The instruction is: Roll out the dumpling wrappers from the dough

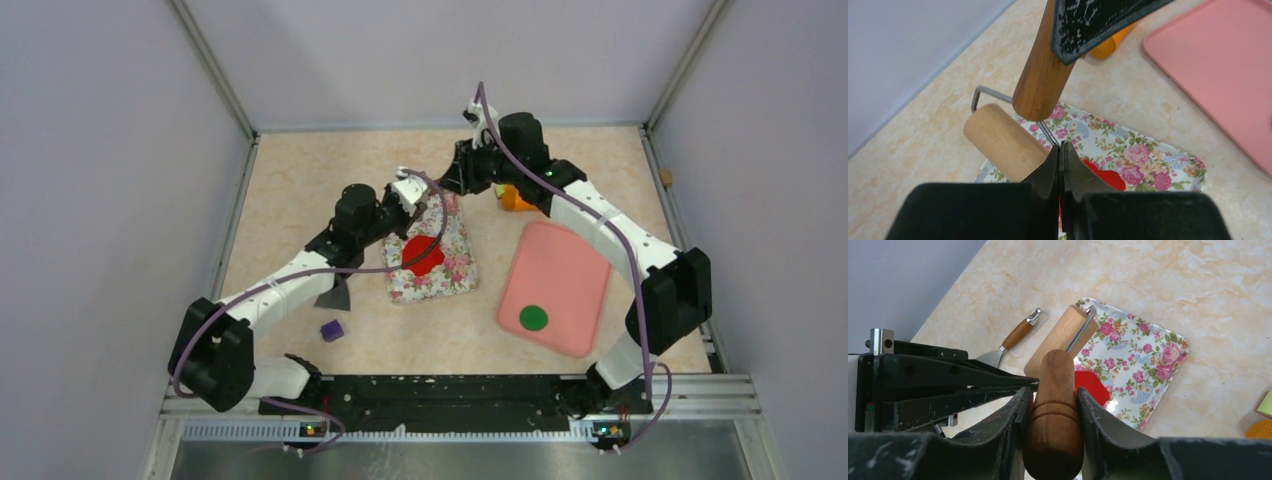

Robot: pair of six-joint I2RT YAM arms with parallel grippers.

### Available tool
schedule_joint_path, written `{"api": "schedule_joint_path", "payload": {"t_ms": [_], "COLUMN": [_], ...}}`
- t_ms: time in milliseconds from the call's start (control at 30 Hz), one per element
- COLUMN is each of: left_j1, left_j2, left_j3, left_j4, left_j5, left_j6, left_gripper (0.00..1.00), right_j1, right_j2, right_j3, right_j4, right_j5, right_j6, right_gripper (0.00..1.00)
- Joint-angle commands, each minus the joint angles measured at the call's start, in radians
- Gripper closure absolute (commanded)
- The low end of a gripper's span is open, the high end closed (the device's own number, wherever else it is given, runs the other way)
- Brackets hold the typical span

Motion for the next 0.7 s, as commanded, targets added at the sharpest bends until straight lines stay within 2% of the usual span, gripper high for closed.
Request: {"api": "schedule_joint_path", "payload": {"t_ms": [0, 300, 333, 367, 400, 433, 500, 667], "left_j1": [-0.008, 0.001, 0.002, 0.002, 0.002, 0.002, 0.002, 0.002], "left_j2": [0.027, -0.012, -0.022, -0.030, -0.037, -0.044, -0.050, -0.026], "left_j3": [0.061, 0.037, 0.022, 0.006, -0.008, -0.019, -0.024, 0.010], "left_j4": [0.041, -0.025, -0.014, 0.007, 0.031, 0.056, 0.084, 0.064], "left_j5": [0.014, 0.044, 0.046, 0.068, 0.081, 0.088, 0.102, 0.120], "left_j6": [-0.109, -0.179, -0.179, -0.169, -0.157, -0.140, -0.093, 0.026], "left_gripper": [1.00, 1.00, 0.88, 0.71, 0.58, 0.51, 0.44, 0.40], "right_j1": [0.021, -0.024, -0.029, -0.031, -0.033, -0.034, -0.035, -0.037], "right_j2": [-0.060, -0.086, -0.086, -0.084, -0.082, -0.079, -0.078, -0.080], "right_j3": [-0.003, -0.066, -0.073, -0.079, -0.081, -0.083, -0.083, -0.089], "right_j4": [0.065, 0.052, 0.056, 0.061, 0.066, 0.068, 0.070, 0.077], "right_j5": [-0.152, -0.164, -0.170, -0.186, -0.209, -0.224, -0.236, -0.252], "right_j6": [0.045, 0.058, 0.061, 0.059, 0.056, 0.054, 0.047, 0.045], "right_gripper": [1.00, 1.00, 1.00, 1.00, 1.00, 1.00, 1.00, 1.00]}}
